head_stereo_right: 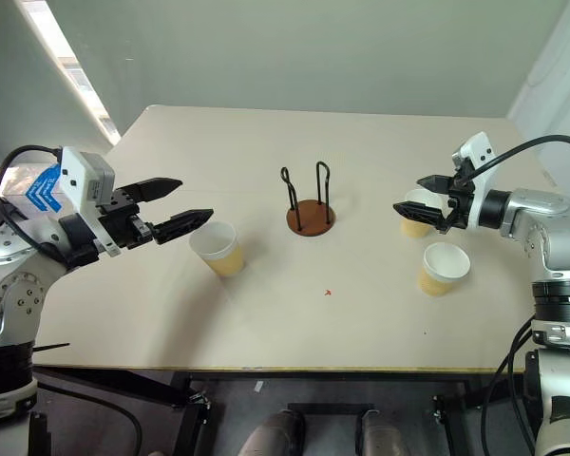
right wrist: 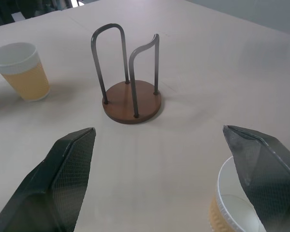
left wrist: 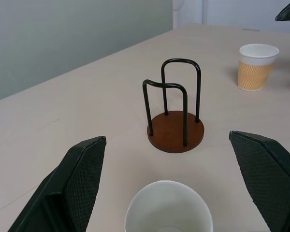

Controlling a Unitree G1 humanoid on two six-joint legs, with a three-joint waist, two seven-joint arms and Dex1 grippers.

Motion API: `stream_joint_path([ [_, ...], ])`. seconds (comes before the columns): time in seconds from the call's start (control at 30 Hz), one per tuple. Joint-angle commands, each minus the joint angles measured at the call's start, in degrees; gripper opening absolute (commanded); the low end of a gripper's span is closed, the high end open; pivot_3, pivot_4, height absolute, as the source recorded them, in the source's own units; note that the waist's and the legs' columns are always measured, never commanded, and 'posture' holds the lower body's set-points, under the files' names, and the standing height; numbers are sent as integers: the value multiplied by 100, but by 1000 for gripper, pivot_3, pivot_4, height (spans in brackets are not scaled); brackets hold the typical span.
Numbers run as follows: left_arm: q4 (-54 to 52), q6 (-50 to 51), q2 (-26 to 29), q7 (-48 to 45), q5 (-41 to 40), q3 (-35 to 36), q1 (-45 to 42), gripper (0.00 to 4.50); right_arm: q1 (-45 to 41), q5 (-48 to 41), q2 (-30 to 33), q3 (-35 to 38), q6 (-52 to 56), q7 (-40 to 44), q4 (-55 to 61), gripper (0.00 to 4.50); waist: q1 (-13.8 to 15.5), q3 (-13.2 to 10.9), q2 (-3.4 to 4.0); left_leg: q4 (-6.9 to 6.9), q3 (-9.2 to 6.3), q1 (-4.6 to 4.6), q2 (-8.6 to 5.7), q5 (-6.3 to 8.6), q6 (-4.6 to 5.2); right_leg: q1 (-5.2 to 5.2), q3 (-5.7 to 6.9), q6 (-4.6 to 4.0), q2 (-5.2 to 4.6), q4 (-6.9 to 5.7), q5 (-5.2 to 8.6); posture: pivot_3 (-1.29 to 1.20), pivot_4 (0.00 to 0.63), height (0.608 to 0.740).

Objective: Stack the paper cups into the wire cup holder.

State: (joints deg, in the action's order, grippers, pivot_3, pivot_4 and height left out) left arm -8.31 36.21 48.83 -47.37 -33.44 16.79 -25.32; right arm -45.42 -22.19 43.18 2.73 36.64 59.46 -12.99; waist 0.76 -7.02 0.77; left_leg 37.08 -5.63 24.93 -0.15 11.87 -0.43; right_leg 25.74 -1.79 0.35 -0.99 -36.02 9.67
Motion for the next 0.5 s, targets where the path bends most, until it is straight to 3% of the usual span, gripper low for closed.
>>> stream_joint_path([
  [0.03, -85, -75, 45, -11, -5, 66, -100, 4500, -79, 14, 100, 109, -93, -8, 106, 4472, -1, 0, 0, 0, 0, 0, 0, 0, 0, 0, 0, 0, 0, 0, 0, 0, 150, 740],
  [0.5, 80, -159, -151, -273, -50, -172, -401, 4500, -7, -390, 349, 333, 580, 61, 714, 4472, 5, 0, 0, 0, 0, 0, 0, -1, -1, -1, 1, 0, 0, 0, 0, 0, 150, 740],
])
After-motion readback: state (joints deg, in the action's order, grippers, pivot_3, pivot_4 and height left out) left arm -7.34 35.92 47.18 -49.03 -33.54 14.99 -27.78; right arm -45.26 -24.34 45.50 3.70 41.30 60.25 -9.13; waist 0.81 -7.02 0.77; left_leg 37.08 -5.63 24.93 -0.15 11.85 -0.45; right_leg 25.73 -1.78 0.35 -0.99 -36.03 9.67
